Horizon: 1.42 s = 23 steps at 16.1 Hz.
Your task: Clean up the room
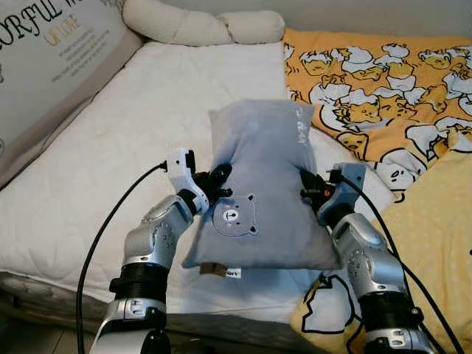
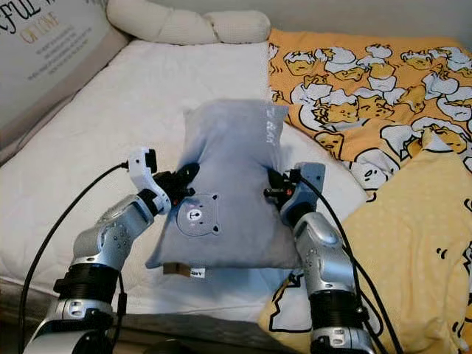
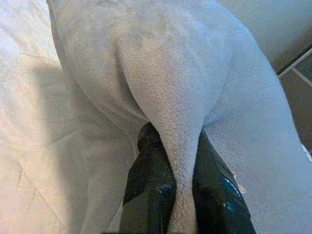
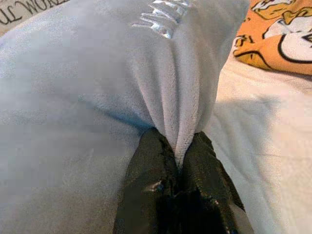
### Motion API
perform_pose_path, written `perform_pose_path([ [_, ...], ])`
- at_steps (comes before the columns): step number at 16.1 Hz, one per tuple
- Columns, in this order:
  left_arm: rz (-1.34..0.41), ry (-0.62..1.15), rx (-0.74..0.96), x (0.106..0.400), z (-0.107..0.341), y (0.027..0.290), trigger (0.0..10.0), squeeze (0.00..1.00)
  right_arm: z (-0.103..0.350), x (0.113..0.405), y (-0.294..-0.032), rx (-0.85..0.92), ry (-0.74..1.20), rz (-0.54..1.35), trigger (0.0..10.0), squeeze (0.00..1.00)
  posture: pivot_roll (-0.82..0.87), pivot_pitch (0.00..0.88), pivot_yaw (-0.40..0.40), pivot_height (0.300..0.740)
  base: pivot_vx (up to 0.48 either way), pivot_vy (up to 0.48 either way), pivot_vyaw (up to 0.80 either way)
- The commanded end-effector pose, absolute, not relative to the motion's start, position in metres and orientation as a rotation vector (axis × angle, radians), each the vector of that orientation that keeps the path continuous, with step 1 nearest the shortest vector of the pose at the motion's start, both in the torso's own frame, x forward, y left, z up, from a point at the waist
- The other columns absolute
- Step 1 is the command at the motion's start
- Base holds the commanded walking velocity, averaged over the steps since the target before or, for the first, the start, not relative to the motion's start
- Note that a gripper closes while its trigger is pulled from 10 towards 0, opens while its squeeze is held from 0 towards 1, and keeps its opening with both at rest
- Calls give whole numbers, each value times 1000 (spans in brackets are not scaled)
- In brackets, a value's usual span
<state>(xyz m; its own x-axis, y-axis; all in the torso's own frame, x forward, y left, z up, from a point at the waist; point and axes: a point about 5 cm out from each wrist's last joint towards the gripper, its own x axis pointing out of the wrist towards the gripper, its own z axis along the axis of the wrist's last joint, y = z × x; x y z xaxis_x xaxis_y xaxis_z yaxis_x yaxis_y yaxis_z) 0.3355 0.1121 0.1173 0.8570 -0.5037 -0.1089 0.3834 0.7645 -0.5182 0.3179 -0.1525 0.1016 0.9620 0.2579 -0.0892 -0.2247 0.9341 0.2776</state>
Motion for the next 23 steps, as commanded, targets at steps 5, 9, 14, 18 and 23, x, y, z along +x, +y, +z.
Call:
perform_pose_path([
  [5,-443,295,-312,330,117,117,10000,0,104,320,-139,240,136,205,10000,0,85,0,14,740,0,0,0],
  [9,-368,261,-110,330,120,132,10000,0,102,319,-123,252,156,219,10000,0,110,0,5,740,0,0,0],
  [14,-323,207,-80,334,133,141,10000,0,99,320,-118,325,178,213,10000,0,168,0,-19,740,0,160,-436],
  [18,-309,199,-60,335,135,146,10000,0,97,319,-117,325,179,191,10000,0,149,0,6,740,0,336,-800],
  [23,-284,197,-46,335,133,146,10000,0,94,316,-121,297,174,153,10000,0,142,0,11,740,0,366,-320],
])
